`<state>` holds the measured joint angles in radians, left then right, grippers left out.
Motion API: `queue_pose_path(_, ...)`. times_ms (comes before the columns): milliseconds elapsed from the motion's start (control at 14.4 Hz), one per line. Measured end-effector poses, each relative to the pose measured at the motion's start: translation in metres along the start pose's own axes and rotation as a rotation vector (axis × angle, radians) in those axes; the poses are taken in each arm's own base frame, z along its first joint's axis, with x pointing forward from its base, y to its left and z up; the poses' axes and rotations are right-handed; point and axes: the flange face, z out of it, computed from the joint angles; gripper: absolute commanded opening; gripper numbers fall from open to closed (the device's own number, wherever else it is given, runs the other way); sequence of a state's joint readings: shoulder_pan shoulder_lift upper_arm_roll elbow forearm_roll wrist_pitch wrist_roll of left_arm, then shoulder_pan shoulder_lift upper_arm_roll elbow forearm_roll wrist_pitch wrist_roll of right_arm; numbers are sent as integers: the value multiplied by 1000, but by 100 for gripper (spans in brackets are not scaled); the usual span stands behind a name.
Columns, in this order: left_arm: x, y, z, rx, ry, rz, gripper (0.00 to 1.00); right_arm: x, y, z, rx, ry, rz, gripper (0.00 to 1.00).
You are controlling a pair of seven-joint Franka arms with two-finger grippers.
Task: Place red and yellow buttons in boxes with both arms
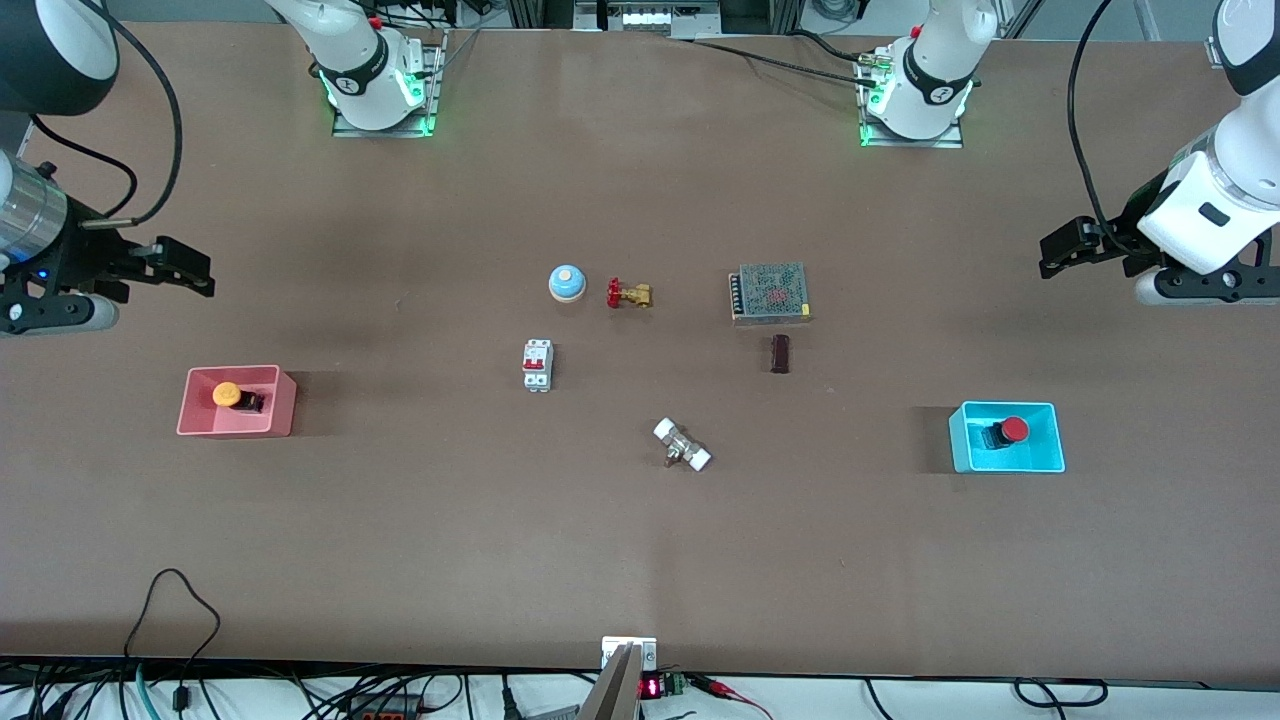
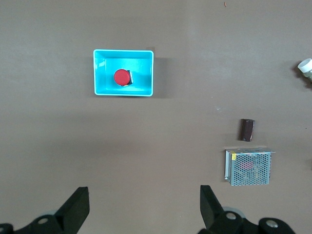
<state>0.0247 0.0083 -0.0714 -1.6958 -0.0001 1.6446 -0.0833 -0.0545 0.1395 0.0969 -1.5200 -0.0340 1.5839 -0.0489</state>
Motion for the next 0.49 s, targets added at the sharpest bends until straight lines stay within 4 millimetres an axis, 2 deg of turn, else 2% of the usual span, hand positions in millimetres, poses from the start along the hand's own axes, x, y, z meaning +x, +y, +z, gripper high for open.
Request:
queue_pose_path(208, 0, 0, 0, 0, 0, 0, 100, -4, 2, -10, 1, -17, 4, 100)
queue_pose_path(486, 0, 0, 0, 0, -1, -1, 100, -12, 3, -12, 3, -65, 7, 100)
